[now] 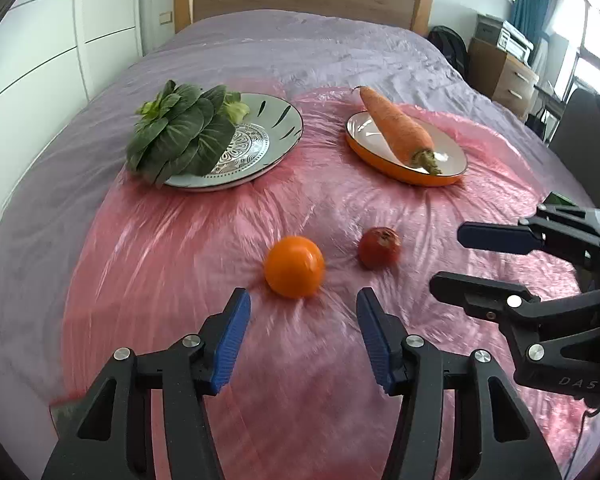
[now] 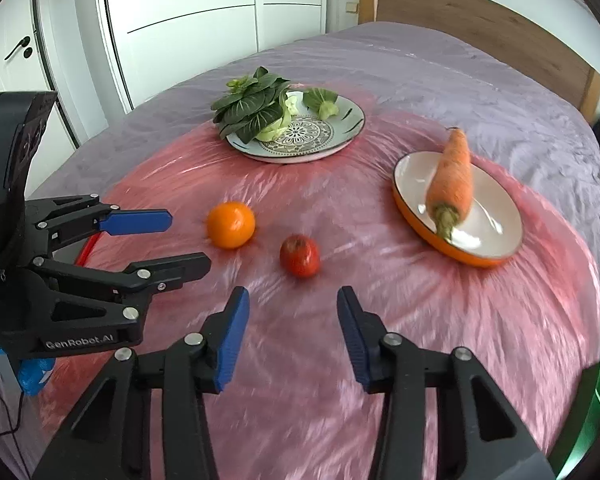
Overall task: Organize fruits
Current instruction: 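Grasp the orange with the left tool while the right tool grasps the red tomato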
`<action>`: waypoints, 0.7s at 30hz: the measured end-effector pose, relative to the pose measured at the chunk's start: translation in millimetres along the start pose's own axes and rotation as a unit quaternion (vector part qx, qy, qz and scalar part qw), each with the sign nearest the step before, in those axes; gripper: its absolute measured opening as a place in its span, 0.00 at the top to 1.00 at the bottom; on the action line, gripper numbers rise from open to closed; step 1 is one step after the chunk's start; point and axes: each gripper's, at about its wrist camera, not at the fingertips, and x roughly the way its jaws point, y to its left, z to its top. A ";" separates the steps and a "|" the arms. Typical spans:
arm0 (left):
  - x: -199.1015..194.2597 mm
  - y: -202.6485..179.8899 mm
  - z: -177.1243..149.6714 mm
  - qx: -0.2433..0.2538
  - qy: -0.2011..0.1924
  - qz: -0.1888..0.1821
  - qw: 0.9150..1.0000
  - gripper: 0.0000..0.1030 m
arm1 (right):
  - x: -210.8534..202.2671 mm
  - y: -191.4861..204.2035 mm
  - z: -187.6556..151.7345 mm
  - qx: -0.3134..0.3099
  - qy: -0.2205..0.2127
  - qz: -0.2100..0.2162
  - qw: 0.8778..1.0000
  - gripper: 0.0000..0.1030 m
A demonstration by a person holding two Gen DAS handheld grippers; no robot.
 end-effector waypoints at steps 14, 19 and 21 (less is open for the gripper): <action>37.2 2.6 10.9 0.038 0.021 -0.001 0.999 0.65 | 55.0 -1.5 23.0 -0.026 0.037 0.007 0.999 0.38; 42.6 2.1 10.0 0.040 0.022 -0.003 0.999 0.66 | 63.1 -4.5 22.0 -0.021 0.042 0.008 0.999 0.46; 45.6 2.1 8.9 0.041 0.024 -0.002 0.999 0.66 | 65.2 -4.6 21.1 -0.019 0.042 0.010 0.999 0.48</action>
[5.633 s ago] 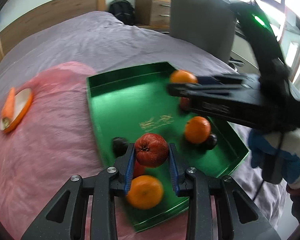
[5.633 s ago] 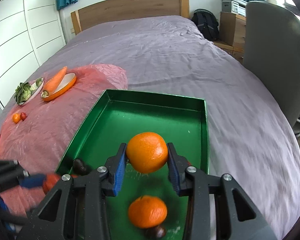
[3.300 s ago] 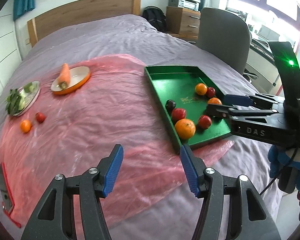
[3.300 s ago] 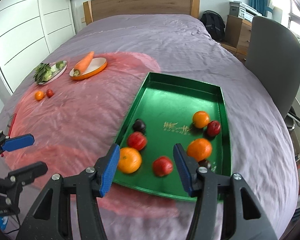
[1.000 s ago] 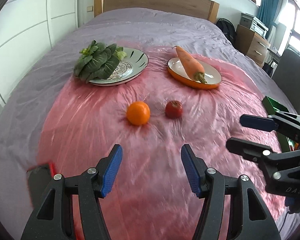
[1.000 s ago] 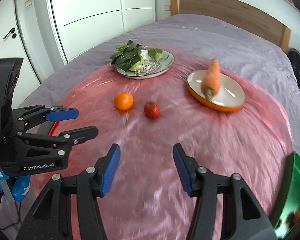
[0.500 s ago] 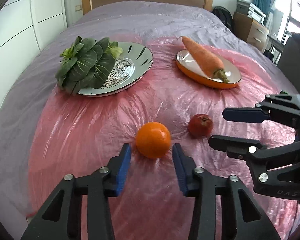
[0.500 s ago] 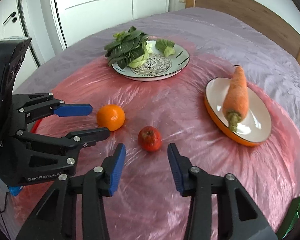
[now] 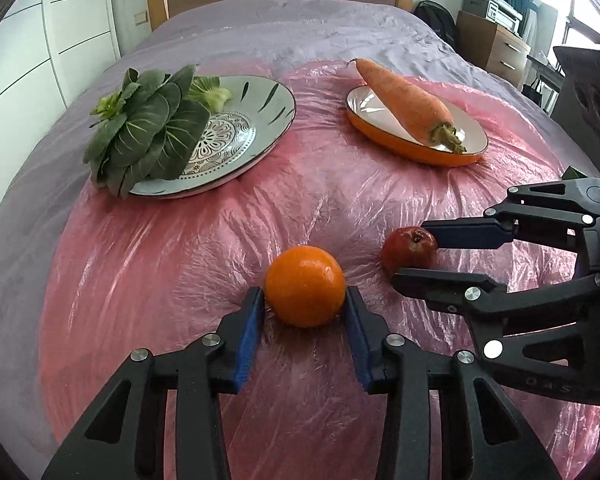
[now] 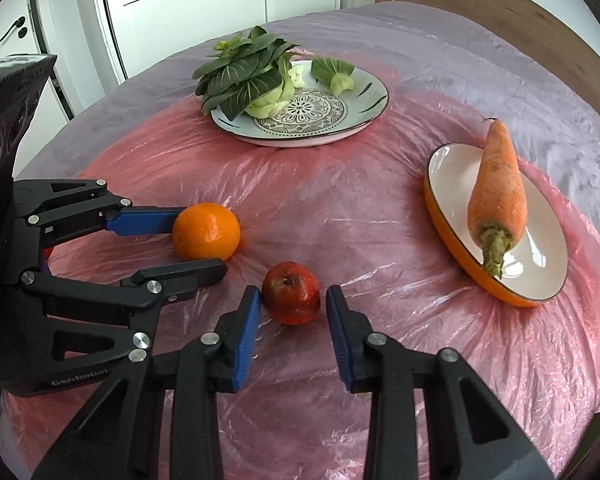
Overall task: Organize fruits
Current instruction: 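Grasp the orange with the left tool while the right tool grasps the red tomato, then lift the orange and tomato and carry both toward the green tray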
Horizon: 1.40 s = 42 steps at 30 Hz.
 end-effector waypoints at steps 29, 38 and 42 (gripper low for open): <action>-24.8 -4.6 0.9 -0.014 -0.026 -0.014 0.999 0.68 | -25.8 -14.5 -14.0 0.054 -0.040 0.020 0.998 0.54; -53.8 -12.9 -1.6 -0.019 -0.036 -0.018 0.999 0.68 | -64.3 -18.0 -28.6 0.072 -0.058 0.020 0.996 0.54; -65.7 -17.7 -8.0 -0.024 -0.036 -0.020 0.999 0.68 | -86.5 -18.1 -41.2 0.076 -0.063 0.016 0.995 0.54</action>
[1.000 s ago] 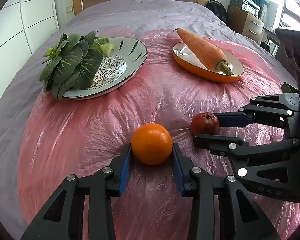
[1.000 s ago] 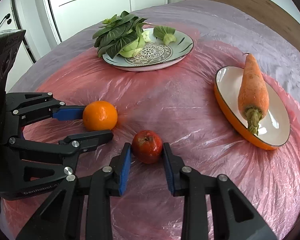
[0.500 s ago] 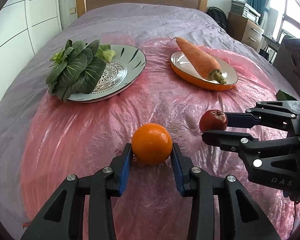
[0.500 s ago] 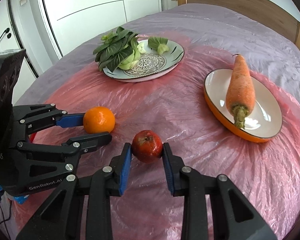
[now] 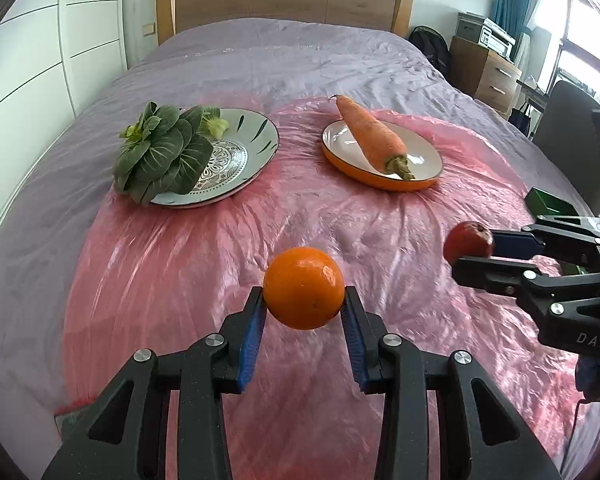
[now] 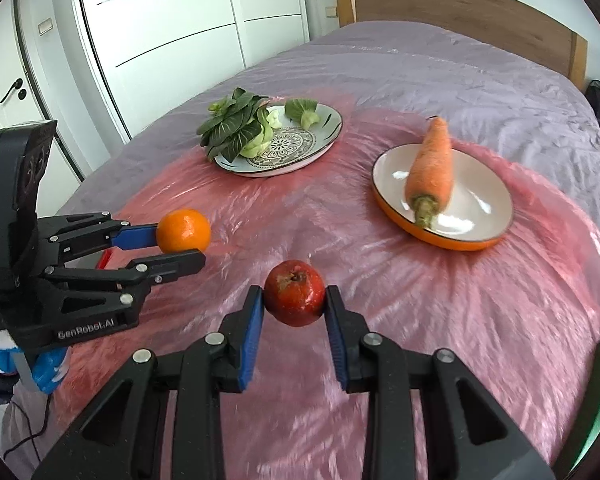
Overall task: Organize fruits
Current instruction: 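Lift the orange and tomato and carry both toward the green tray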
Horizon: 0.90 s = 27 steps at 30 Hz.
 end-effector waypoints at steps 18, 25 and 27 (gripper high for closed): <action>-50.7 -58.5 -31.3 0.009 0.008 -0.026 1.000 0.68 | -86.2 -11.3 -74.8 0.034 -0.003 -0.021 0.999 0.54; -57.1 -89.2 -39.3 0.021 0.015 -0.036 0.999 0.68 | -115.3 -28.8 -112.6 0.052 0.000 -0.034 0.998 0.54; -57.3 -97.7 -42.1 0.024 0.018 -0.039 0.999 0.68 | -122.9 -34.9 -123.3 0.055 0.003 -0.042 0.998 0.54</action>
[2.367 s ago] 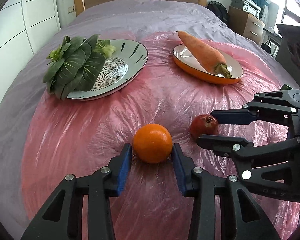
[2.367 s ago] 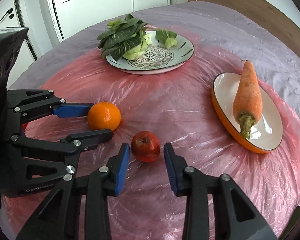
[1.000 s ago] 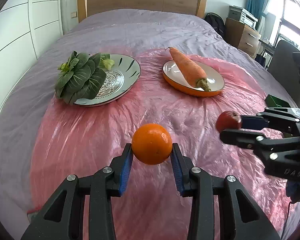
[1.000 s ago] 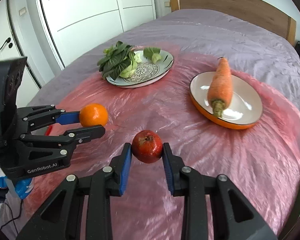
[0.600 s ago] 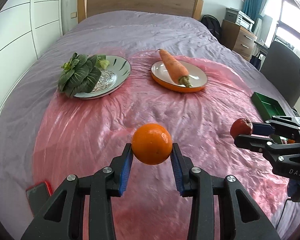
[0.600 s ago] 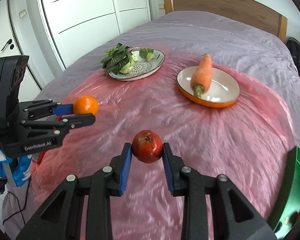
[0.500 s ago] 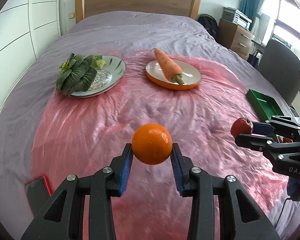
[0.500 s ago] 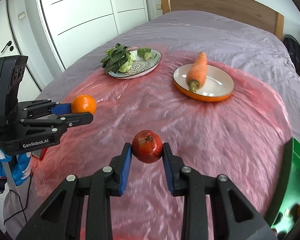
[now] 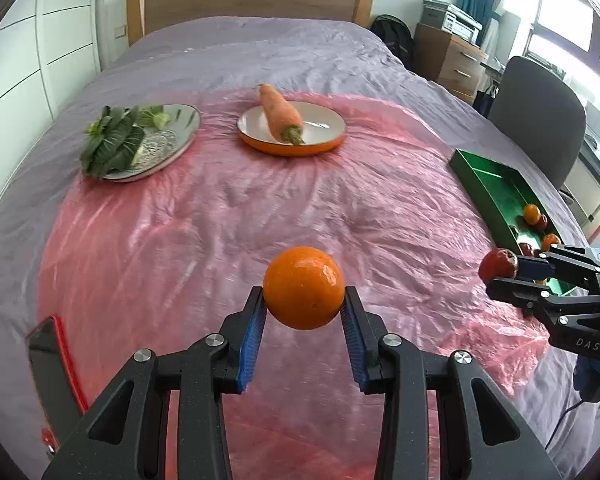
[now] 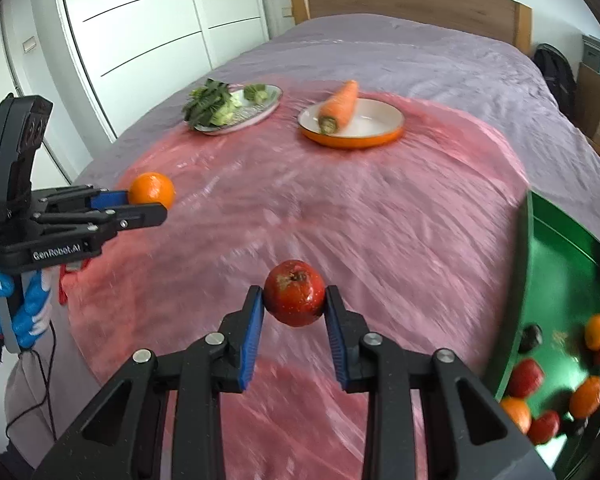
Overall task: Organize fruits
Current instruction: 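Lift the orange and tomato and carry both toward the green tray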
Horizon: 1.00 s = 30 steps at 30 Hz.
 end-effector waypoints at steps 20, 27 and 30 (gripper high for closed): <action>15.0 -110.7 8.8 0.057 0.022 -0.043 0.997 0.68 | -82.5 -114.3 -75.0 0.102 -0.032 -0.069 0.992 0.54; 32.9 -161.8 25.2 0.081 0.025 -0.071 0.994 0.68 | -92.1 -161.2 -89.4 0.125 -0.027 -0.101 0.987 0.54; 44.8 -186.5 39.5 0.089 0.023 -0.084 0.992 0.68 | -90.6 -178.5 -88.8 0.126 -0.027 -0.108 0.986 0.54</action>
